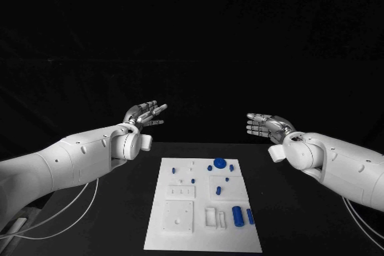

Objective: Assemble the parts on the task board

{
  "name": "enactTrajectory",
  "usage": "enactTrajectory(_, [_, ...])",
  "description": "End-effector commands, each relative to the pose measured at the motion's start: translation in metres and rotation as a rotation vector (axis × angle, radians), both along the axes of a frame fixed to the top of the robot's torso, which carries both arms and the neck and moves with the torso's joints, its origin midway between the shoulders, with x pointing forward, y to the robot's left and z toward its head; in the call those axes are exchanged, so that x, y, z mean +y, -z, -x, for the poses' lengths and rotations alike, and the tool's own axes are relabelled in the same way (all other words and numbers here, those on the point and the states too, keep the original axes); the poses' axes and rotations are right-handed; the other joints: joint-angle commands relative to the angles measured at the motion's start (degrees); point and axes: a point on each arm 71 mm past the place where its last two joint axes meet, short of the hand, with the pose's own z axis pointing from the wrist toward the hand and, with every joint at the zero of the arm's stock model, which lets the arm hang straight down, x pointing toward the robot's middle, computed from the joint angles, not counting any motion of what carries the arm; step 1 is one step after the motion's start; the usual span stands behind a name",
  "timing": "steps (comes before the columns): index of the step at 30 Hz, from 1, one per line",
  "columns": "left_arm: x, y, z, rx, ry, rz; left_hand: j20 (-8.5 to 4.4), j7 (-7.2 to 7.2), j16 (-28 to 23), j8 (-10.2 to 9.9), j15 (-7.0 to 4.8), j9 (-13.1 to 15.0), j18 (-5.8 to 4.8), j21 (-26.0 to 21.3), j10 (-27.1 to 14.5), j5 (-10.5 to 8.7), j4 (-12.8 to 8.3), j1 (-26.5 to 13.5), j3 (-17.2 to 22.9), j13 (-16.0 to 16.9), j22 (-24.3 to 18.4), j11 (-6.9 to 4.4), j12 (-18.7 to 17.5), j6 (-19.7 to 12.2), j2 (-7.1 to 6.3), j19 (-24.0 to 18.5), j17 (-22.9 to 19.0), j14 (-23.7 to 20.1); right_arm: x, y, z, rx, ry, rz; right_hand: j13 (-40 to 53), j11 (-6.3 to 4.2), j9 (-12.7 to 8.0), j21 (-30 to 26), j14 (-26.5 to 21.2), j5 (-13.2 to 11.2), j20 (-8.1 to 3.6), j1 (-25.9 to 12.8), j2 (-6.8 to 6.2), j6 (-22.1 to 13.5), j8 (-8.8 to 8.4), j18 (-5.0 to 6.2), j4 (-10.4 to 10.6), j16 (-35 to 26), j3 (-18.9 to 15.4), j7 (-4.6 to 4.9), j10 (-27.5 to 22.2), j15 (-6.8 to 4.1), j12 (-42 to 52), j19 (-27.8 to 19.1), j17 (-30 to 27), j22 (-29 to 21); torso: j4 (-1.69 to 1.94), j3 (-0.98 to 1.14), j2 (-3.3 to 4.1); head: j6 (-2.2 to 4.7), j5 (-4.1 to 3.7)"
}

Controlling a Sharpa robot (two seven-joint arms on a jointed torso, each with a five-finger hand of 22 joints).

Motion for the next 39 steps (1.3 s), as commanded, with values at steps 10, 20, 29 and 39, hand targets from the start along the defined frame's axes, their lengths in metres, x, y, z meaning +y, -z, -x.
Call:
enactTrajectory(10, [-0.0038,-0.0027,-0.0009,-0.017,0.017,0.008,0.08,-0.09,0.16,0.22,-0.1,0.1,0.53,0.05,-0.18,0.19,-0.22,0.19,0.17,0.07,0.07,-0.05,0.37,0.29,-0.23,0.39,0.05,-0.28,0.0012,-0.0011,0.0001,-0.011,-0.009,-0.011,0.09,0.05,0.09,0.22,0.39,0.19,-0.06,0.54,0.03,0.38,0.22,-0.13,-0.37,0.32,0.02,3.24,0.5,-0.08,0.26,0.35,0.07,0.05,-0.04,0.04,-0.01,0.11,-0.14])
enactTrajectory(20, [-0.0039,-0.0027,-0.001,-0.017,0.017,0.008,0.08,-0.09,0.16,0.22,-0.1,0.1,0.53,0.05,-0.18,0.19,-0.22,0.19,0.17,0.07,0.07,-0.05,0.37,0.29,-0.23,0.39,0.05,-0.28,0.0013,-0.0011,0.0,-0.011,-0.01,-0.012,0.09,0.05,0.09,0.22,0.39,0.19,-0.06,0.54,0.03,0.38,0.22,-0.13,-0.37,0.32,0.02,3.24,0.5,-0.08,0.26,0.35,0.07,0.05,0.0,0.02,-0.02,0.1,-0.13])
enactTrajectory(29, [-0.0038,-0.0027,-0.001,-0.017,0.017,0.008,0.08,-0.09,0.16,0.22,-0.1,0.1,0.53,0.05,-0.18,0.19,-0.22,0.19,0.17,0.07,0.07,-0.05,0.37,0.29,-0.23,0.39,0.05,-0.28,0.0014,-0.0011,0.0,-0.011,-0.01,-0.012,0.09,0.05,0.09,0.22,0.39,0.19,-0.06,0.54,0.03,0.38,0.22,-0.13,-0.37,0.32,0.02,3.24,0.5,-0.08,0.26,0.35,0.07,0.05,-0.01,-0.02,-0.02,0.06,-0.08])
enactTrajectory(39, [-0.0035,-0.0027,-0.001,-0.017,0.017,0.008,0.08,-0.09,0.16,0.22,-0.1,0.1,0.53,0.05,-0.18,0.19,-0.22,0.19,0.17,0.07,0.07,-0.05,0.37,0.29,-0.23,0.39,0.05,-0.28,0.0014,-0.001,-0.0001,-0.011,-0.01,-0.012,0.09,0.05,0.09,0.22,0.39,0.19,-0.06,0.54,0.03,0.38,0.22,-0.13,-0.37,0.32,0.02,3.24,0.5,-0.08,0.26,0.35,0.07,0.05,-0.02,-0.01,-0.04,0.04,0.04])
